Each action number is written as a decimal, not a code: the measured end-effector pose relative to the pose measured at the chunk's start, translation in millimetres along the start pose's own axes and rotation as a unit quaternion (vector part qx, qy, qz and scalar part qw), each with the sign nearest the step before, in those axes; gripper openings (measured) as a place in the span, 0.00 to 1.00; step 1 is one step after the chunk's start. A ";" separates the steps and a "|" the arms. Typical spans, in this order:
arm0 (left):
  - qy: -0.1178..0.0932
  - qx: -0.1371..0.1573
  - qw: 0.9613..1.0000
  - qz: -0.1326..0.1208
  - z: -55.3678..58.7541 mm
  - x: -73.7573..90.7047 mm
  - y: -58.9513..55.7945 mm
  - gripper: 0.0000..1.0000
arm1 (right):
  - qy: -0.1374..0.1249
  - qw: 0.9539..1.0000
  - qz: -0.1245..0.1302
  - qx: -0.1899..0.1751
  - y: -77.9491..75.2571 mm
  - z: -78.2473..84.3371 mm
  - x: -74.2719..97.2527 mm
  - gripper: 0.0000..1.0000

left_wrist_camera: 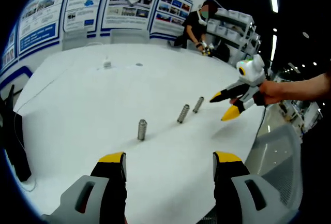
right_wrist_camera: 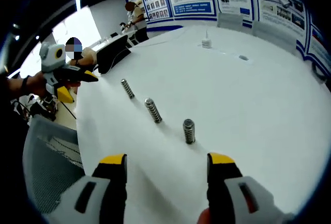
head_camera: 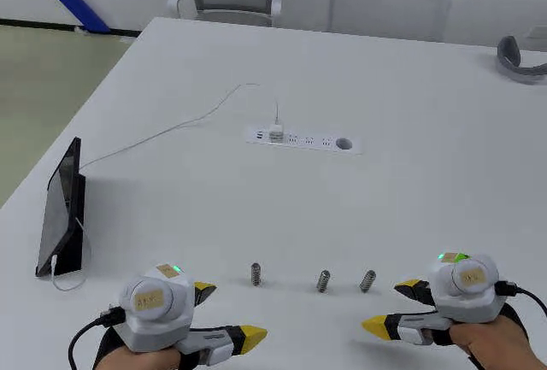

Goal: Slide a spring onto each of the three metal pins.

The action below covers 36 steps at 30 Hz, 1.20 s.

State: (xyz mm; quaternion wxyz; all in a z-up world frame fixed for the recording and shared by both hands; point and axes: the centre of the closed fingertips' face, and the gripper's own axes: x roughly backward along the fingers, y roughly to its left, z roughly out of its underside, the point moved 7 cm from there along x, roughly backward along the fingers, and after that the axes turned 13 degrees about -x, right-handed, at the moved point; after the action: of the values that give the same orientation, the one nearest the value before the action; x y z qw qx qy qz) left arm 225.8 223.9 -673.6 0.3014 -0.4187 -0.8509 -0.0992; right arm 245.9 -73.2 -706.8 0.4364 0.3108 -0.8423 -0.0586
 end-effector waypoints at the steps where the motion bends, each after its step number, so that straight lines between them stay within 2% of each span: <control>1: 0.000 -0.001 1.000 0.000 0.1 0.2 0.3 0.70 | -0.006 1.000 -0.002 -0.006 2.3 0.0 0.9 0.67; 3: 0.000 -0.003 1.000 0.001 1.1 0.7 1.0 0.70 | -0.024 1.000 -0.006 -0.016 6.6 -0.5 2.9 0.70; 10: -0.001 -0.005 1.000 0.001 3.0 4.0 3.7 0.71 | -0.044 0.999 -0.010 -0.029 19.8 -0.3 4.7 0.78; 16: -0.010 0.000 1.000 -0.003 1.5 6.5 6.4 0.72 | -0.058 0.998 -0.013 -0.035 32.6 -0.2 5.8 0.82; 25: -0.009 0.000 1.000 -0.002 4.0 9.2 7.5 0.74 | -0.063 0.997 -0.010 -0.035 43.1 4.1 9.8 0.87; 36: -0.001 -0.004 1.000 0.001 6.1 7.4 5.2 0.78 | -0.047 0.998 -0.017 -0.032 48.5 14.8 9.5 0.92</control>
State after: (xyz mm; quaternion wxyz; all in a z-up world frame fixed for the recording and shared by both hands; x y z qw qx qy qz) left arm 223.8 234.6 -674.5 0.2990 -0.4204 -0.8506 -0.1016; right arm 207.6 -42.5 -691.2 0.4055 0.3074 -0.8541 -0.1076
